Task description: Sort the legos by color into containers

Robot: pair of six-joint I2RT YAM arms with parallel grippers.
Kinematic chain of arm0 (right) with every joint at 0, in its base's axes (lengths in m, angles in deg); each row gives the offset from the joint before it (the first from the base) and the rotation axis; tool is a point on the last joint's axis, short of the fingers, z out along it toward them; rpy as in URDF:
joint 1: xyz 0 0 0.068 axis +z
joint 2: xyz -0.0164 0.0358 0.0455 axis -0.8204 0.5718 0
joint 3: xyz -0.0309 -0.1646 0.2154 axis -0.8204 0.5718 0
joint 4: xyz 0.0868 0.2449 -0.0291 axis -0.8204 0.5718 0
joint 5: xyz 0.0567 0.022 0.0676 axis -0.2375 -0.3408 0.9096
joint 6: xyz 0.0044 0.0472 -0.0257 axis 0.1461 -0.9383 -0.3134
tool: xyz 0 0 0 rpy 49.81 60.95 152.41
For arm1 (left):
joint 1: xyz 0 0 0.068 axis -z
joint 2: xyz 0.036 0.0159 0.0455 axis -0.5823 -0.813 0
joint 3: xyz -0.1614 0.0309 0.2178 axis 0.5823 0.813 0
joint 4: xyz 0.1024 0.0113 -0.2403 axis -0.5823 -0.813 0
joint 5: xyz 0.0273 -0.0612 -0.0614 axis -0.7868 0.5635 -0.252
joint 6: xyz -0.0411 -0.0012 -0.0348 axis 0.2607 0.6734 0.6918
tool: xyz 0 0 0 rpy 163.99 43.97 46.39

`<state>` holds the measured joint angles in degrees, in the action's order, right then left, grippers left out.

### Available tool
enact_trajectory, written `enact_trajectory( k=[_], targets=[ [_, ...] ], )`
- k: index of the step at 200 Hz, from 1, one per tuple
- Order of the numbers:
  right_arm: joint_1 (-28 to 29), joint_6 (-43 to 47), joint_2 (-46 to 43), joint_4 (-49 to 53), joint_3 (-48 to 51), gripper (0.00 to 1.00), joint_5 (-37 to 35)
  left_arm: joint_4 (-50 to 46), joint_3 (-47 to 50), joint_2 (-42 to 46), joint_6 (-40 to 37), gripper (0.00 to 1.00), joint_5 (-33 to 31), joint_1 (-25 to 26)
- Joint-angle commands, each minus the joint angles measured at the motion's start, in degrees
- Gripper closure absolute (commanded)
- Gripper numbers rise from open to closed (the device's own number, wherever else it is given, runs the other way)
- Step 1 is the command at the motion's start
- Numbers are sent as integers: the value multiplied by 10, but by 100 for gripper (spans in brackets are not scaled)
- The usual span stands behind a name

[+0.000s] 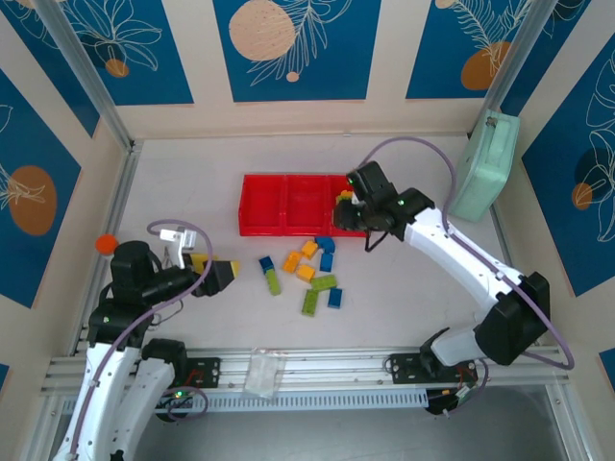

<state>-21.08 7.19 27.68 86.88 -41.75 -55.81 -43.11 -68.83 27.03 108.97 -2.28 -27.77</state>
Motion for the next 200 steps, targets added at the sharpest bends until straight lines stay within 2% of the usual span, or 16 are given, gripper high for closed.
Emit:
enact_trajectory(
  k=[1,32,94,125,157,200],
  targets=[
    [-2,33,73,-14,-67,73,40,18,8,7,-11,0,31,11],
    [-5,55,188,-1,-175,74,55,17,6,13,-11,1,34,16],
    [-3,80,356,19,-306,74,70,-7,-1,33,-10,1,-18,18],
    [1,75,394,19,-329,72,70,-6,-1,31,-11,1,-14,17],
    [-3,68,413,16,-333,66,45,-9,-4,39,-7,1,-17,18],
    [-11,73,433,7,-343,61,53,-7,-3,41,-5,1,-14,18]
  ],
)
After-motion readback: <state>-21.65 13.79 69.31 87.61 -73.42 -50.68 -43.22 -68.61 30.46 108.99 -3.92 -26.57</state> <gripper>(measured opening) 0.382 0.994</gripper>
